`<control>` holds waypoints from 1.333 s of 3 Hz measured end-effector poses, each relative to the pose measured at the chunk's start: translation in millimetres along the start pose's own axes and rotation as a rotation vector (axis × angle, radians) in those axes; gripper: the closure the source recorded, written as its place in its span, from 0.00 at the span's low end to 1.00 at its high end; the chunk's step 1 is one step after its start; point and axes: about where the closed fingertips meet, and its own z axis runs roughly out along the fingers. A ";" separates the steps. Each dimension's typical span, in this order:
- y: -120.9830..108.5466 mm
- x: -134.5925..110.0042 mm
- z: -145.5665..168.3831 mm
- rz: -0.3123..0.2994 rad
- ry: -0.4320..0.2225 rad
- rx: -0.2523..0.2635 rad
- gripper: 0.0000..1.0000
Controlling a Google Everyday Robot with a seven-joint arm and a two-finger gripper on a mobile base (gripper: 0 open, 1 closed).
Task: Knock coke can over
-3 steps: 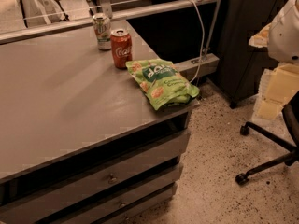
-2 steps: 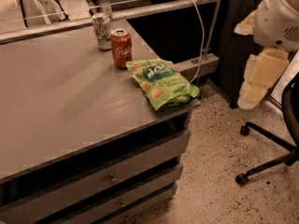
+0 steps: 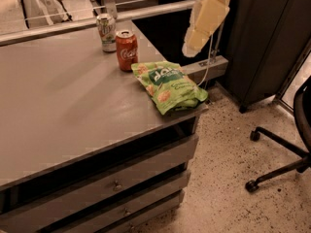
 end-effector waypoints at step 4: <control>-131.9 23.9 68.3 0.067 -0.335 0.206 0.00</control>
Offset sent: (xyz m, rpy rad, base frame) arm 0.0908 -0.0144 -0.0168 0.1251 -0.1574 -0.0512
